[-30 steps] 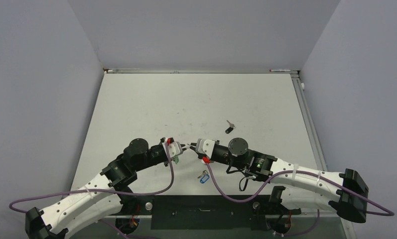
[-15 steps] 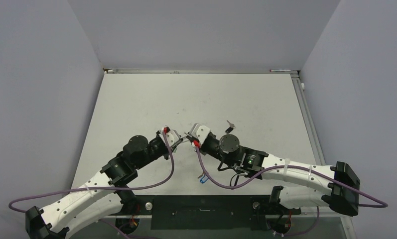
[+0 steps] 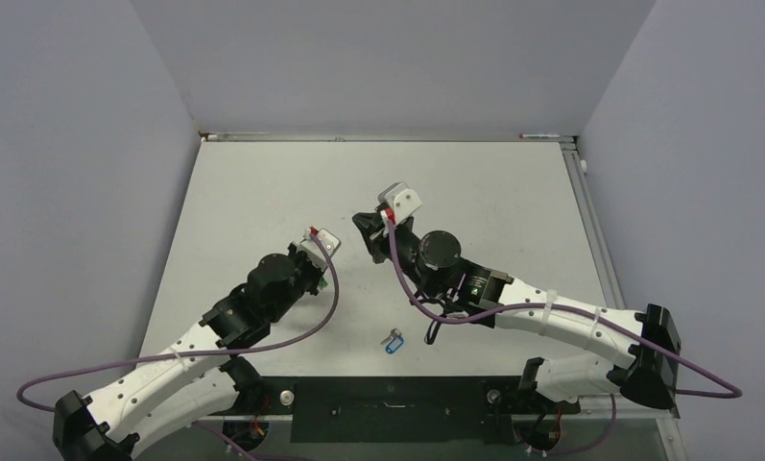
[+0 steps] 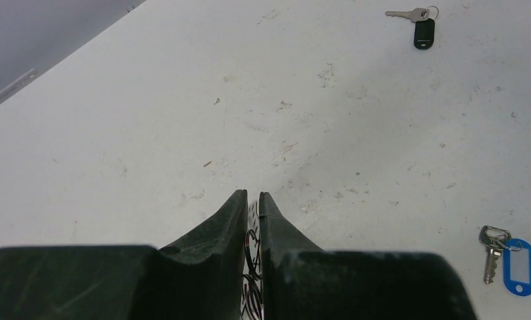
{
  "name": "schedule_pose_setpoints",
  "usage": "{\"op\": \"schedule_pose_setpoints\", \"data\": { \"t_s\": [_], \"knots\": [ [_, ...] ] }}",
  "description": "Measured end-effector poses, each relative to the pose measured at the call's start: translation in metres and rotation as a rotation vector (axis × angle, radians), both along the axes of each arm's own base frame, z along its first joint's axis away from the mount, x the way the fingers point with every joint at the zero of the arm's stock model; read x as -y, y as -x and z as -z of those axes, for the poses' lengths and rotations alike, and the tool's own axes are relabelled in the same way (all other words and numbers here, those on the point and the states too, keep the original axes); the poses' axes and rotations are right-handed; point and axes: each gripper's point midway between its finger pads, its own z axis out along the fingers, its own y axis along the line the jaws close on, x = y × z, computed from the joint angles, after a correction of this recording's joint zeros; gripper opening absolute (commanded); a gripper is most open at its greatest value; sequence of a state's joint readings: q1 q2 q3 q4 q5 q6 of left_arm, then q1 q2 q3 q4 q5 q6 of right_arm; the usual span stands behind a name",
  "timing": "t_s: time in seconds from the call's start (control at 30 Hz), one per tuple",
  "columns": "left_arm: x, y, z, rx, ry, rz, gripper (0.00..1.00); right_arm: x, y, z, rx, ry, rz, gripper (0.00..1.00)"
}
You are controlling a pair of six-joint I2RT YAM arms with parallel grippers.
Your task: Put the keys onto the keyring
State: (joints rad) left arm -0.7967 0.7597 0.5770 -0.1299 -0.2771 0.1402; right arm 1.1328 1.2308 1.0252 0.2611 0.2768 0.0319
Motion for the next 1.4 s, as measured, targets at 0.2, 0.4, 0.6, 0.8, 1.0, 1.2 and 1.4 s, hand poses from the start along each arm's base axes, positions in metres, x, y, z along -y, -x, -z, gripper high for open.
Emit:
{"op": "schedule_pose_setpoints", "data": {
  "t_s": [0.2, 0.4, 0.6, 0.8, 1.0, 1.2, 1.4],
  "knots": [
    [-0.002, 0.001, -0.003, 0.004, 0.012, -0.012, 0.00, 0.002, -0.006, 0.027, -0.029, 0.020, 0.016, 0.05],
    [0.001, 0.006, -0.017, 0.038, 0.057, 0.022, 0.00, 0.029, -0.015, 0.086, -0.084, 0.082, 0.020, 0.06],
    [0.000, 0.006, -0.023, 0.041, 0.097, 0.006, 0.26, 0.042, -0.015, 0.106, -0.120, 0.086, 0.037, 0.43],
    [-0.023, -0.003, -0.014, -0.071, 0.106, -0.202, 0.70, 0.038, -0.020, 0.121, -0.232, 0.057, 0.083, 0.71],
    [-0.070, -0.025, -0.007, -0.163, 0.148, -0.488, 0.83, -0.015, -0.030, 0.169, -0.477, 0.073, 0.077, 0.72],
    [-0.112, -0.040, 0.023, -0.333, 0.144, -0.722, 0.82, -0.056, 0.009, 0.228, -0.738, 0.038, -0.031, 0.70],
    [-0.126, -0.031, 0.010, -0.307, 0.206, -0.775, 0.82, -0.074, 0.038, 0.251, -0.965, -0.159, -0.120, 0.65]
  ]
}}
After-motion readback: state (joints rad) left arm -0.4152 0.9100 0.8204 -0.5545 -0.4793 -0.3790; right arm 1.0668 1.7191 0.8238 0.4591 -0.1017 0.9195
